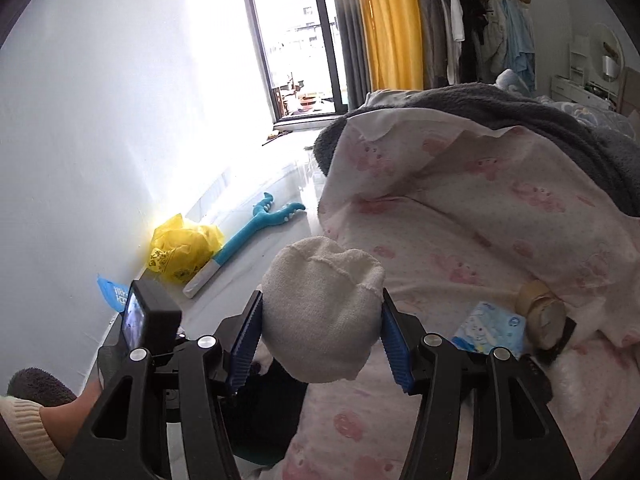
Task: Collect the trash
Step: 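Carry the tissue ball in the left gripper over the teal bin, then open the left gripper to drop the tissue while the right gripper drops its tissue ball, then reach the right gripper to the bubble wrap on the duvet and grasp it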
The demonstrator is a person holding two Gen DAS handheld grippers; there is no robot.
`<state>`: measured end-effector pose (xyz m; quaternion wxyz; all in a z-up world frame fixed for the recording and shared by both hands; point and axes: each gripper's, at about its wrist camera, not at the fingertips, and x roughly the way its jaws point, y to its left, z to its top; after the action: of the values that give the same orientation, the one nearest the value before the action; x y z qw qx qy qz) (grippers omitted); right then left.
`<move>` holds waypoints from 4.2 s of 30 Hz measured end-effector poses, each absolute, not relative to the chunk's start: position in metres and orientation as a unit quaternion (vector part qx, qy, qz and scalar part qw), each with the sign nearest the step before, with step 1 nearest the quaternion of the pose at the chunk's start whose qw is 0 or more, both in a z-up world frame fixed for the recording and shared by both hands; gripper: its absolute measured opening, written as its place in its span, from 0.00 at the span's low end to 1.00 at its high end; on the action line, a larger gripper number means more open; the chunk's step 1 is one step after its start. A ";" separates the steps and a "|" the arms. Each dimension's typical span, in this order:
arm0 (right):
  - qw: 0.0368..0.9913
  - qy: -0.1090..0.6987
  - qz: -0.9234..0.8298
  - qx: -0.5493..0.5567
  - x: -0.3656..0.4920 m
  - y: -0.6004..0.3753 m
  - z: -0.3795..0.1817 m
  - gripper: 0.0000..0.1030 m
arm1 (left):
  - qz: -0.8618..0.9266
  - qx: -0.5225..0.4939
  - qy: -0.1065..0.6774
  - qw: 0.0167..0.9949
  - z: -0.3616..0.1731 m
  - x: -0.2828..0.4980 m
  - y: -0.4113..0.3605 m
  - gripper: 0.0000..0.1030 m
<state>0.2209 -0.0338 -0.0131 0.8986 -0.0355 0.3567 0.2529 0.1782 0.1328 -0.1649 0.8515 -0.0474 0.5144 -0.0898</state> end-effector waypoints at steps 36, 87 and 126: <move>0.796 0.524 0.274 -0.133 0.227 0.105 -0.143 0.55 | -0.058 -0.121 0.548 0.826 -0.193 0.110 0.240 0.80; 0.823 0.454 0.326 -0.107 0.200 0.063 -0.110 0.78 | -0.081 -0.091 0.239 0.963 0.051 0.098 0.177 0.90; 0.925 0.335 0.176 0.011 0.232 -0.197 -0.038 0.78 | -0.144 -0.078 0.325 0.931 -0.014 0.165 0.039 0.88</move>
<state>0.2320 -0.1970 -0.0380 0.9254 0.0109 0.3354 0.1764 0.1655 0.0394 -0.0144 0.9314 -0.0783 0.3249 -0.1444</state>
